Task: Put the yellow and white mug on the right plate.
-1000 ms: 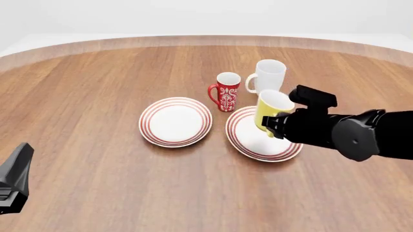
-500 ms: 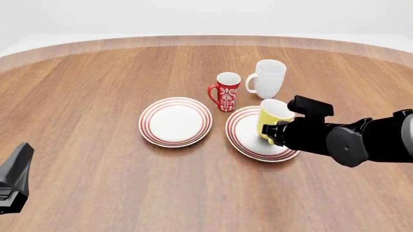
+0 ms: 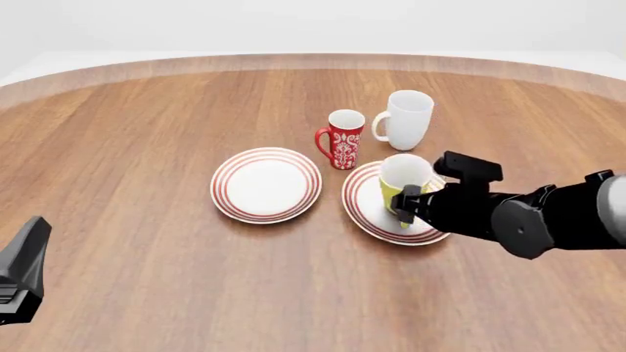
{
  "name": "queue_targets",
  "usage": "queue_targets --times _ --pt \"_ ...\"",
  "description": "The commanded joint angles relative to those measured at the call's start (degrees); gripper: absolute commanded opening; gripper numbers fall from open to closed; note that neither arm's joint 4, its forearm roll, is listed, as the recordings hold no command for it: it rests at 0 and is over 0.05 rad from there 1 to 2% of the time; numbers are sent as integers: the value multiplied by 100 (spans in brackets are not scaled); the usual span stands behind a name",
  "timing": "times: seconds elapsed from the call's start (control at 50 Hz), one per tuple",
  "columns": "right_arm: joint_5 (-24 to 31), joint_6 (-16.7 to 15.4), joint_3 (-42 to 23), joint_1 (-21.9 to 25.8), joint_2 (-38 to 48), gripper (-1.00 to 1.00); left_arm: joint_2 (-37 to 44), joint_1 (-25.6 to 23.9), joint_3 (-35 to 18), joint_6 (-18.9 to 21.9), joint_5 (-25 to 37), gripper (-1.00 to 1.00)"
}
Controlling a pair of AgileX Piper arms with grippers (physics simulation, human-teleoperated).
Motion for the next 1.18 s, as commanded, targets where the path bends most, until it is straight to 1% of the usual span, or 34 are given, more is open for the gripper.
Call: queue_targets --times 0.02,0.2,0.24,0.26,0.3,0.42,0.44,0.5,0.52,0.54,0.56,0.58,0.62,0.64,0.66,0.68,0.7,0.74,0.78,0.8,0.82,0.84,0.86,0.88,0.9,0.92,0.96,0.98,1.02,1.08,1.12,1.14,1.16,1.18 --pt "23 -10 -11 -66 16 100 5 -1 1 3 -5 100" --pt "360 -127 -112 -59 -334 100 -3 -1 1 -1 1 100" --pt "531 -154 -173 -54 -514 100 -4 -1 2 0 2 100" --pt "712 -222 -251 -72 -677 100 -7 -1 2 -2 4 100" --pt "785 -252 -275 -67 -755 100 -6 -1 2 1 5 100" --pt "1421 -420 -633 64 -1410 100 -12 -1 2 1 10 100" --pt "1423 -420 -633 64 -1411 100 -12 -1 2 1 10 100" --pt "1776 -540 -873 122 -1714 100 -15 -1 2 1 14 100" --pt "1944 -638 -993 131 -1881 100 -16 -1 1 2 16 100" --pt "2004 -667 -1039 128 -1938 100 -18 -1 1 2 17 100" --pt "2271 -796 -1225 154 -2188 100 -24 0 1 -3 20 100" --pt "2371 -726 -1285 204 -2309 100 -24 -1 1 -2 21 100" --pt "2582 -852 -1470 208 -2540 100 -25 -1 0 0 24 100" --pt "2584 -852 -1471 208 -2541 100 -25 -1 0 0 24 100" --pt "2840 -907 -1684 266 -2746 100 -27 -1 0 -3 24 100" --pt "2845 -907 -1687 266 -2747 100 -26 -1 0 -2 25 100" --pt "3011 -1071 -1863 275 -2886 100 -24 -1 0 2 27 100" --pt "3257 -1150 -2124 284 -3116 100 -27 -1 -1 -1 27 100" --pt "3663 -1454 -2605 259 -3488 100 -26 -1 -1 -2 26 100" --pt "3806 -1453 -2770 250 -3621 100 -24 -1 -1 2 26 100" --pt "3953 -1635 -2976 237 -3768 100 -23 -1 -1 1 26 100" --pt "3956 -1635 -2978 237 -3768 100 -23 -1 -1 1 26 100" --pt "4313 -2172 -3496 140 -3972 100 -24 -1 -1 -2 23 100" --pt "4320 -2173 -3505 140 -3971 100 -24 -1 -1 -2 23 100" --pt "4476 -2351 -3729 138 -4046 100 -21 -1 -1 0 22 100" --pt "4751 -2452 -4132 179 -4118 100 -20 -1 0 1 21 100" --pt "5231 -2657 -4973 86 -4189 100 -22 0 0 -4 19 100" --pt "5533 -2798 -5595 40 -4205 100 -18 0 0 0 17 100" --pt "5916 -3109 -6349 -22 -4253 100 -16 0 0 -1 15 100" --pt "6085 -3413 -6683 -61 -4405 100 -15 0 1 -2 13 100" --pt "6082 -3443 -6691 -28 -4457 100 -13 -1 1 1 12 100" --pt "6035 -3604 -6674 -98 -4616 100 -14 0 1 -2 12 100" --pt "6071 -3667 -6726 -120 -4703 100 -15 0 1 -3 11 100" --pt "6121 -3552 -6818 -90 -4768 100 -14 0 1 -2 11 100"
